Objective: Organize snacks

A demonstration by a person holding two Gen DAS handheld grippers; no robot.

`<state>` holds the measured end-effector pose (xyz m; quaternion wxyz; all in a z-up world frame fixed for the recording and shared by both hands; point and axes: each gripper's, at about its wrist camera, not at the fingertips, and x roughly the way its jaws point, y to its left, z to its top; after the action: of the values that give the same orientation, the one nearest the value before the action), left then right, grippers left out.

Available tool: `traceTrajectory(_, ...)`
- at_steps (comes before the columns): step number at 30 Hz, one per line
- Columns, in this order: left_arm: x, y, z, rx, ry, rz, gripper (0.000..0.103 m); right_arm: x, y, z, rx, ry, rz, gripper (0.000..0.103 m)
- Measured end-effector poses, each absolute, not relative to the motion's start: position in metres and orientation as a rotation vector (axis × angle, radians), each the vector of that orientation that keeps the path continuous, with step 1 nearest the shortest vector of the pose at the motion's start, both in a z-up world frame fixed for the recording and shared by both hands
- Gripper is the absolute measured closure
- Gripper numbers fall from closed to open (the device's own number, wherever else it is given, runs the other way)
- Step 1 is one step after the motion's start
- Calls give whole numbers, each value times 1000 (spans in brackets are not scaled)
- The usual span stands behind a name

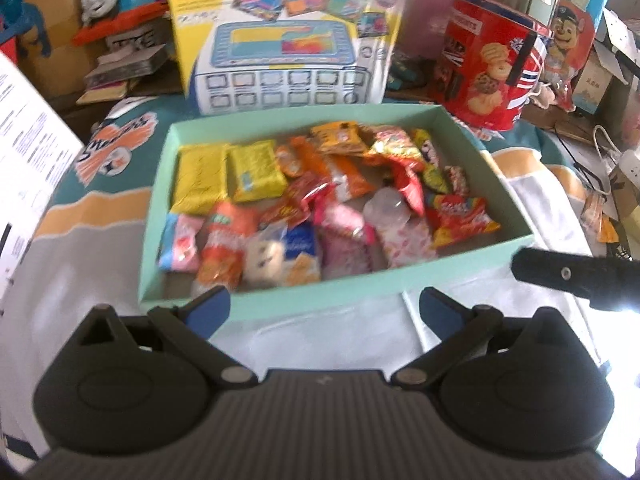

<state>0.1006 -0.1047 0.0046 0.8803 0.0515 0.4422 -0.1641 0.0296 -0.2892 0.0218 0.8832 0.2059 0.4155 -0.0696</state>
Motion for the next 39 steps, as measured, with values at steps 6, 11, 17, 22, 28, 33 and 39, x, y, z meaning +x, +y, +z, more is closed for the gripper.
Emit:
traceTrajectory(6,86,-81,-3,115,917,-316,0,12,-276,8,400,923,-156,0)
traceTrajectory(11,78,-68,-10,97,921,-283,0,6,-264,-1,386,964,-152,0)
traceTrajectory(17,75,-54,-24,83,965,-281,0,6,-252,-8,367,999,-146,0)
traceTrajectory(22,75,-43,-34,80,974,-233,0,8,-242,-10,321,990,-141,0)
traceTrajectory(28,81,-32,-38,70,990,-193,0,10,-231,-8,229,971,-136,0)
traceTrajectory(33,86,-27,-31,76,973,-171,0,15,-224,-6,148,960,-151,0)
traceTrajectory(39,94,-24,-23,90,956,-150,0,26,-224,-6,144,983,-143,0)
